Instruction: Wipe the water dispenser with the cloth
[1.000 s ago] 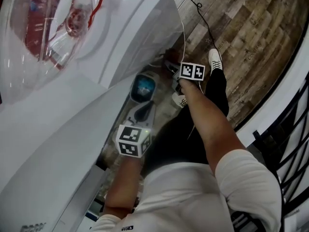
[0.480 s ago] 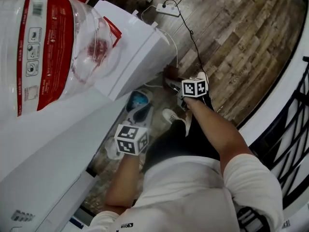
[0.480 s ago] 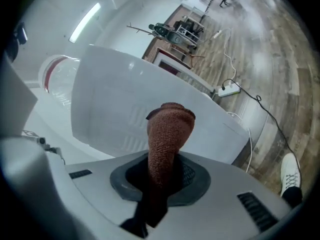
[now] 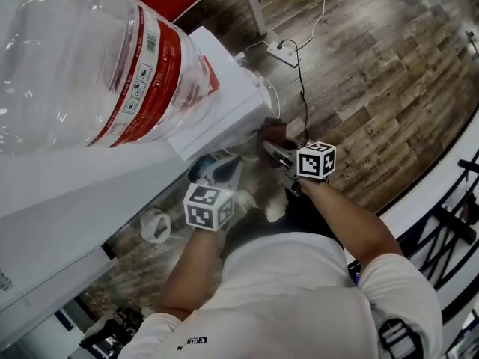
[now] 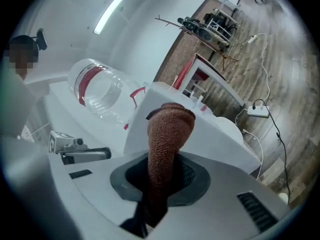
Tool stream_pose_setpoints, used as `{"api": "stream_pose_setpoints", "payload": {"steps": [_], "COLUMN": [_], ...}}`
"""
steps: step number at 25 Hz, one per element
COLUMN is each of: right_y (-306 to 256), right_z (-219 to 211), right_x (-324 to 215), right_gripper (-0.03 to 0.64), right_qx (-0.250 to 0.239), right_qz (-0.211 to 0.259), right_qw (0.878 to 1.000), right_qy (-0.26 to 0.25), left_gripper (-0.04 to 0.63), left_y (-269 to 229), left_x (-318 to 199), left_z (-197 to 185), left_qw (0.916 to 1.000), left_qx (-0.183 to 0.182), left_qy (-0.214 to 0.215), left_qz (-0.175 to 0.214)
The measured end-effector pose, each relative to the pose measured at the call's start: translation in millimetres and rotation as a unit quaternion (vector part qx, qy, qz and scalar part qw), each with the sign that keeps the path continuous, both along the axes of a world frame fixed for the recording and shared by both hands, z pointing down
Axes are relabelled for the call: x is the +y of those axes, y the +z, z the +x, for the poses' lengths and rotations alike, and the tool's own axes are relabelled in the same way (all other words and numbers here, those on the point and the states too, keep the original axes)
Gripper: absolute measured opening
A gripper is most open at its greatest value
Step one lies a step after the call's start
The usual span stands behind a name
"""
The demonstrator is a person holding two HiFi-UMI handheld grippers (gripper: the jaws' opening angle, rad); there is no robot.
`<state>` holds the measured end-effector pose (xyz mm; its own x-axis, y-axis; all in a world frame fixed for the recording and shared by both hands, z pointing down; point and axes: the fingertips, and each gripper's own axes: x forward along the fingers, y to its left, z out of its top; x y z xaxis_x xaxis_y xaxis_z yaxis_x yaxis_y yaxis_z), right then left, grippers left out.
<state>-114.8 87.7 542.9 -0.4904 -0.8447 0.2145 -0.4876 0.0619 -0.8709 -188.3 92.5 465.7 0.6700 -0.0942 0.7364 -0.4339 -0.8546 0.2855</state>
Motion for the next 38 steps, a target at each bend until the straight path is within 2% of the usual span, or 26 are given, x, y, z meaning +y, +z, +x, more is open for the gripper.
{"api": "stream_pose_setpoints", "payload": {"steps": [6, 9, 16, 21, 25, 29, 33, 38], "right_y": [-79.9, -125.7, -204.0, -225.5, -231.7, -245.0, -248.1, -245.0], "right_z": [-0.2, -5.4, -11.9, -16.6, -25.0, -27.4, -18.5, 6.0], "right_x": [-10.0, -8.3, 28.6, 47.1, 68.6, 92.9, 89.0, 84.0], "right_gripper": [0.058, 0.058, 0.058, 0.058, 0.058, 0.058, 0.058, 0.058], "right_qx": [0.000, 0.016, 0.054, 0.079, 0.083, 0.116, 0.125, 0.129], "right_qz": [0.043, 0.074, 0.121, 0.124, 0.122, 0.132, 0.137, 0.142], "right_qw": [0.998, 0.996, 0.990, 0.989, 0.989, 0.984, 0.982, 0.979], "right_qy": [-0.037, -0.052, -0.057, -0.027, -0.012, -0.036, -0.045, -0.070], "left_gripper": [-0.011, -0.011, -0.011, -0.011, -0.011, -0.011, -0.011, -0.011], "left_y": [-32.7, -49.1, -101.8, -118.2, -112.9, -117.0, -124.8, -131.7], "left_x": [-16.0, -14.3, 7.1, 15.2, 33.2, 61.8, 59.3, 49.1], "left_z": [2.9, -2.9, -17.0, -29.5, -43.6, -34.8, -20.5, -8.8], "left_qw": [0.9958, 0.9949, 0.9903, 0.9874, 0.9889, 0.9870, 0.9847, 0.9812], "left_qx": [0.050, 0.059, 0.112, 0.140, 0.129, 0.148, 0.159, 0.160], "left_qy": [-0.077, -0.081, -0.078, -0.068, -0.060, -0.057, -0.063, -0.093], "left_qz": [-0.004, 0.004, 0.028, 0.026, 0.042, 0.028, 0.036, 0.056]}}
